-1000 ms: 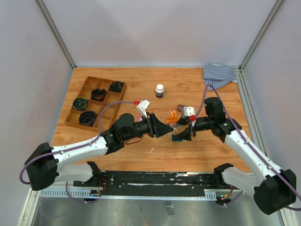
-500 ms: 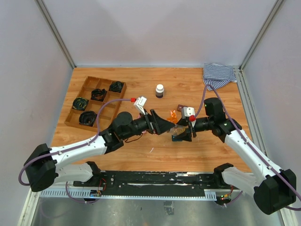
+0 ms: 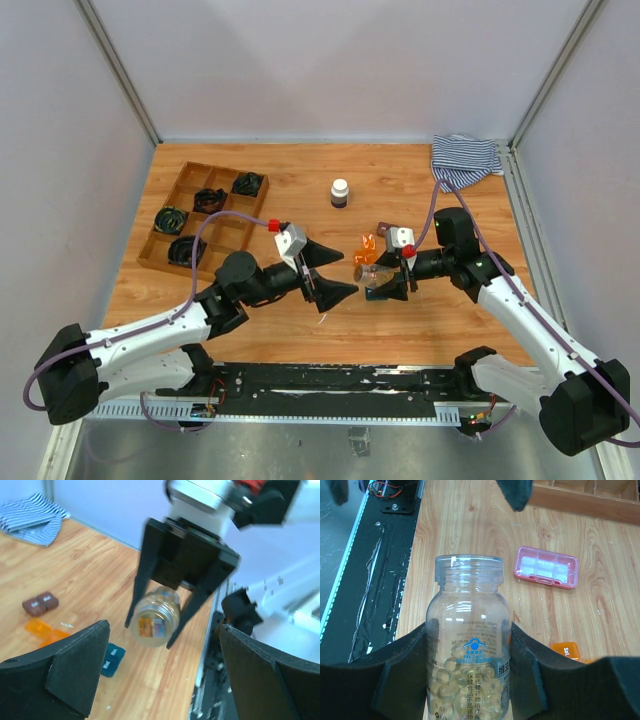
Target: Sort the pills into containers
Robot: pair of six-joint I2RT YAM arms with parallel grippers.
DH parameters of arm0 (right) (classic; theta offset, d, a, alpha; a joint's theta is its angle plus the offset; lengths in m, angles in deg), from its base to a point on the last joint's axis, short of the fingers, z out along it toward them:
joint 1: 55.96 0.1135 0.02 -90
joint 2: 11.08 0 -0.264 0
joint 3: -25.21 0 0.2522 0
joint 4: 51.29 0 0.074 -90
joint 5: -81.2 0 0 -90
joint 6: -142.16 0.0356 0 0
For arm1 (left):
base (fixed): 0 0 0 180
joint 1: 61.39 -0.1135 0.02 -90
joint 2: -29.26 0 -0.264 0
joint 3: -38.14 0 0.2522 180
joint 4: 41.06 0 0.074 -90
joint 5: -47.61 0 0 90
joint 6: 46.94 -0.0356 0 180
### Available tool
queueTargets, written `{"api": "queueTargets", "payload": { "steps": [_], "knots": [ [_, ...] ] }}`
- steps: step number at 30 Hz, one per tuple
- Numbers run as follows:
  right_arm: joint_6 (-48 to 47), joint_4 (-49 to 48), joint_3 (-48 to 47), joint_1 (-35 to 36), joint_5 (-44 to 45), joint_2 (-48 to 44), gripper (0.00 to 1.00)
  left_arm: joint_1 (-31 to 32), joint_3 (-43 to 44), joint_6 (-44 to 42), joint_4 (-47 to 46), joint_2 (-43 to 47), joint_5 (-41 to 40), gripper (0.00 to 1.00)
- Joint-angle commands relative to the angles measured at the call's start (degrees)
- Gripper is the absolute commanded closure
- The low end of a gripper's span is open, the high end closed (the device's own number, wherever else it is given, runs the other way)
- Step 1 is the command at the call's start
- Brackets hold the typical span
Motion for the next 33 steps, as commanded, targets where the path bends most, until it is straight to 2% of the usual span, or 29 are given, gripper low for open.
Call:
{"api": "queueTargets", "payload": {
  "steps": [1,5,11,20,27,30,33],
  "knots": [
    [-0.7,0.4,-0.5,-0.1,-0.8,-0.8,0.99,-0.3,-3.0,-23.6,-8.1,1.6,13.9,0.01],
    [-0.7,0.5,-0.5,-0.1,-0.8,-0.7,0.99,-0.5,-2.7,-36.4,-8.6,-0.6,24.0,0.05],
    [-0.7,0.5,-0.6,0.0,-0.9,-0.7,0.99,-4.2,1.9,-38.2,-6.8,-6.8,29.6,0.06],
    [-0.6,0.5,-0.5,-0.1,-1.3,-0.7,0.99,-4.5,5.8,-38.7,-5.3,-12.1,26.2,0.17],
    [-0.6,0.4,-0.5,-0.1,-1.3,-0.8,0.99,-4.5,6.1,-37.6,-4.9,-13.0,24.6,0.44],
    [-0.6,0.4,-0.6,-0.1,-1.2,-0.8,1.00,-4.5,5.9,-37.2,-4.9,-12.9,24.2,0.46],
    [-0.6,0.4,-0.6,-0.1,-1.2,-0.8,0.99,-4.6,5.7,-36.9,-4.8,-12.9,23.4,0.41]
  ]
}}
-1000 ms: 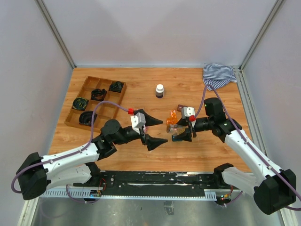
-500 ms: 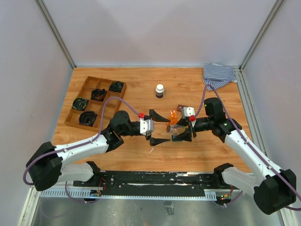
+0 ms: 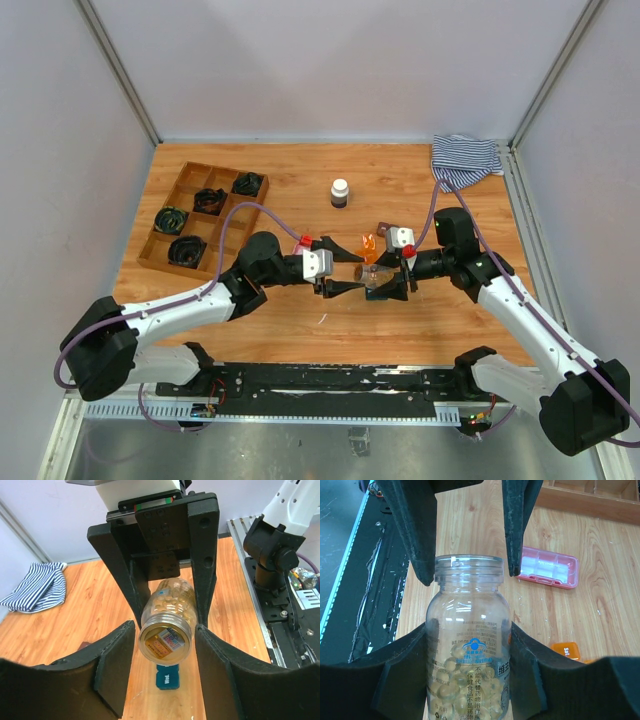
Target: Sort the pills into containers
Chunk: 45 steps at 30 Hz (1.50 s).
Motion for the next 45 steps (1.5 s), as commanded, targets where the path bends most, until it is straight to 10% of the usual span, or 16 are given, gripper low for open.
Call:
{"api": "queueTargets", "payload": {
  "steps": [1,12,21,32,45],
  "knots": [
    [-0.6,0.4,-0.5,0.0,-1.1,-0.8,0.99,-0.4,1.1,0.3,-0.3,-0.2,-1.5,0.39],
    [-0.6,0.4,-0.5,-0.1,-1.1,-0.7,0.99,-0.5,1.2,0.3,1.2,-0.4,-2.9,0.36],
    [-0.6,0.4,-0.5,-0.1,-1.1,-0.7,0.99,-0.5,1.8,5.0,1.2,0.0,-0.5,0.61],
    [-0.5,0.4,-0.5,-0.1,-1.0,-0.7,1.00,2.6,1.1,36.4,-0.9,-0.3,-13.0,0.95],
    [-0.5,0.4,-0.5,-0.1,-1.0,-0.7,0.99,5.9,-2.4,66.1,3.7,6.4,-38.0,0.86]
  ]
}}
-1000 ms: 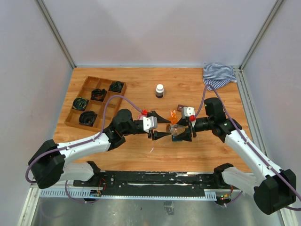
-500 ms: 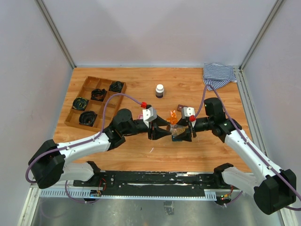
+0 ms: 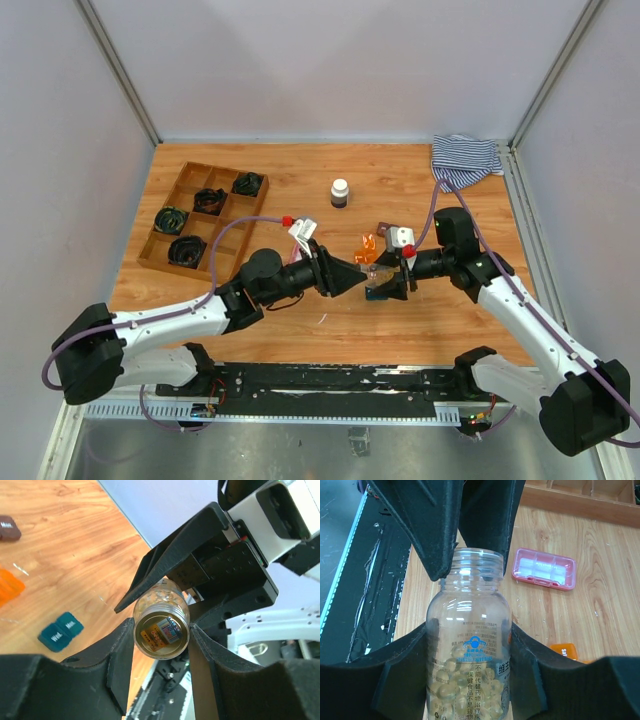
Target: Sort the pills into containers
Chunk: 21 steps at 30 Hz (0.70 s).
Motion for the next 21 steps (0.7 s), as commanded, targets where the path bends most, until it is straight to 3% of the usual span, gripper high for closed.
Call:
{"api": "queueTargets", "payload": {
  "steps": [1,6,14,21],
  "knots": [
    [-0.5,0.6,-0.5,0.0,-1.1,-0.6,0.99,-0.2,1.6,11.0,0.8,2.2,-7.8,0.86],
    [-0.5,0.6,-0.5,0.0,-1.0,-0.6,0.99,-0.1,2.9,11.2,0.9,0.8,-6.4,0.82],
    [-0.5,0.5,-0.5,0.0,-1.0,-0.6,0.99,-0.1,3.2,10.9,1.1,0.0,-5.4,0.39],
    [-0.5,0.6,-0.5,0.0,-1.0,-0.7,0.99,-0.1,2.3,10.0,1.4,0.5,-6.2,0.12]
  ]
}}
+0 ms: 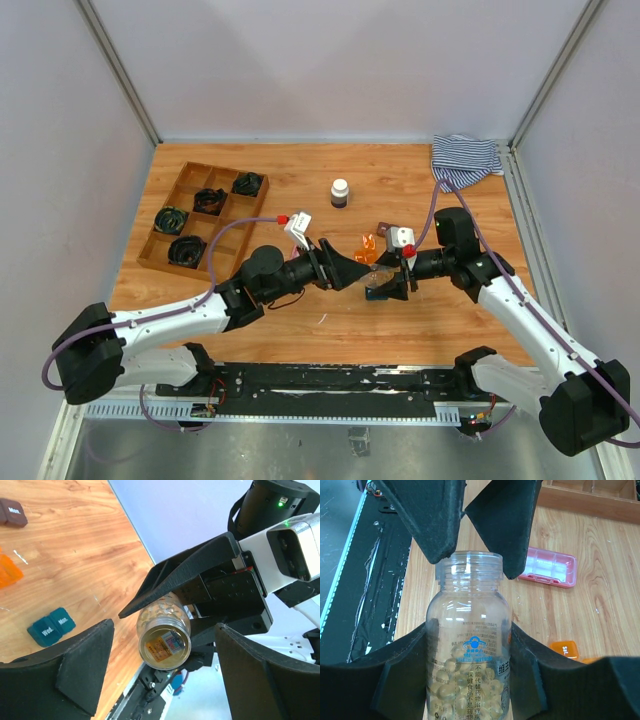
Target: Sort the pills into containers
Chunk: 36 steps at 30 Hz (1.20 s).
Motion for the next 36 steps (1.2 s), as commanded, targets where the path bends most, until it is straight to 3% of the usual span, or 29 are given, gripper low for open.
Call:
{"api": "queueTargets", "payload": {
  "steps": [1,4,9,13,17,22,26,30,36],
  "knots": [
    [-0.5,0.4,-0.6,-0.1,-1.2,-0.7,0.99,-0.1,0.6,-0.8,-1.7,0.8,-2.1,0.08],
    [-0.5,0.4,-0.5,-0.1,-1.2,-0.7,0.99,-0.1,-0.1,-2.3,-0.7,1.4,-4.0,0.01],
    [-0.5,0.4,-0.5,-0.1,-1.2,-0.7,0.99,-0.2,-2.2,-7.2,-1.5,3.6,-5.7,0.01],
    [-0.6,0.4,-0.5,-0.1,-1.3,-0.6,0.99,-0.1,-6.0,-14.7,-8.9,5.6,-0.5,0.01],
    [-0.6,0.4,-0.5,-0.1,-1.3,-0.7,0.99,-0.1,-9.9,-27.6,-17.4,7.0,7.4,0.01],
    [-0.6,0.4,-0.5,-0.1,-1.4,-0.7,0.99,-0.2,-11.8,-48.1,-19.9,7.5,13.8,0.01],
    [-0.6,0.5,-0.5,-0.1,-1.4,-0.7,0.99,-0.7,-11.8,-59.4,-20.9,6.0,18.9,0.01],
    [-0.6,0.4,-0.5,-0.1,-1.3,-0.7,1.00,-3.2,-9.6,-61.1,-21.4,2.5,23.8,0.02],
    [-0.6,0.4,-0.5,-0.1,-1.5,-0.7,1.00,-5.2,-5.3,-59.2,-20.6,-1.7,27.3,0.15]
  ]
}}
